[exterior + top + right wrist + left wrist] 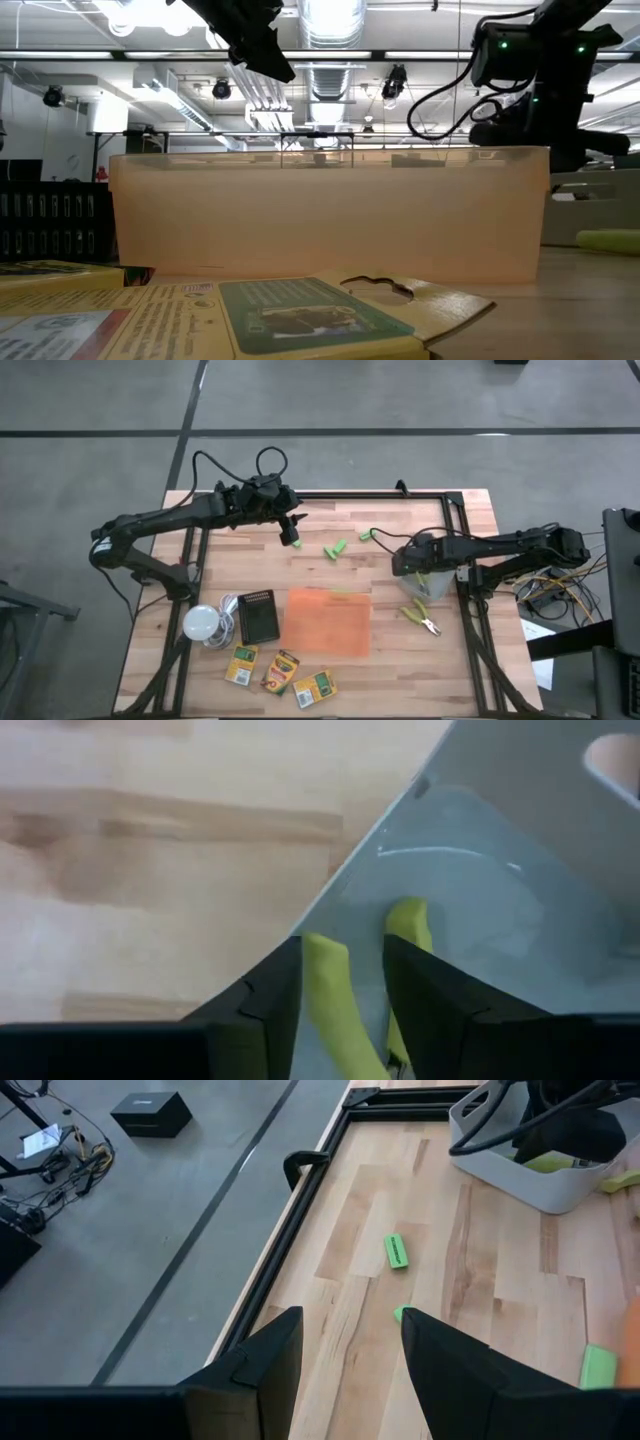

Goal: Pick & Place School Supplies
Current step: Put the top green hole puncher into the gray bin, then put the green hole puncher into the gray bin

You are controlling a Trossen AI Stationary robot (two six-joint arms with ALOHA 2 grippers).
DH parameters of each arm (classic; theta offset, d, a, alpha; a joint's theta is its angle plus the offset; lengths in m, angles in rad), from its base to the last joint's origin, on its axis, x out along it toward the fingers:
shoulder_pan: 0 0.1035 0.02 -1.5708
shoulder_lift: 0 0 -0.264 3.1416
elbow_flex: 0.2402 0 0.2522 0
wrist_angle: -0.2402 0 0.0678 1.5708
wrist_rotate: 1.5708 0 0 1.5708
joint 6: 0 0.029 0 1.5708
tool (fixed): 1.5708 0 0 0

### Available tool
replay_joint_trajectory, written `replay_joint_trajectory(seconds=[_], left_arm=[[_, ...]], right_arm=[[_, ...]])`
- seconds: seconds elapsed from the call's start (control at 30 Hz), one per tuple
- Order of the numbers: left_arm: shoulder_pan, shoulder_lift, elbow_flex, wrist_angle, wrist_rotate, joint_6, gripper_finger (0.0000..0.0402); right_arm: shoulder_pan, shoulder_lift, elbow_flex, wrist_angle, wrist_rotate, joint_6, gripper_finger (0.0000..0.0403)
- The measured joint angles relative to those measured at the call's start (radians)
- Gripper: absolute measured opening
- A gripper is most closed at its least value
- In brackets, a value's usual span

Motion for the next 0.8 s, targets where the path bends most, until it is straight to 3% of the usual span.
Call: replay_joint_trajectory(seconds=[0.2,0.5,0.67,0.8], left_arm=[[0.0,0.0,0.0,0.0,0.0,0.002,0.0177],[0.0,0.0,0.0,0.0,0.0,0.003,0.0177],[0.0,0.0,0.0,0.0,0.0,0.003,0.0177],[0.0,0.0,0.0,0.0,0.0,0.003,0.0177]], right_arm=[[0.0,-0.003,0.009,0.056,0.057,-0.085,0.0156],[-0.017,-0.003,0.139,0.054,0.167,-0.239,0.0144],[-0.016,-0.003,0.267,0.052,0.051,-0.391,0.0136],[-0.012,-0.004,0.366,0.017,-0.193,-0.509,0.0131]])
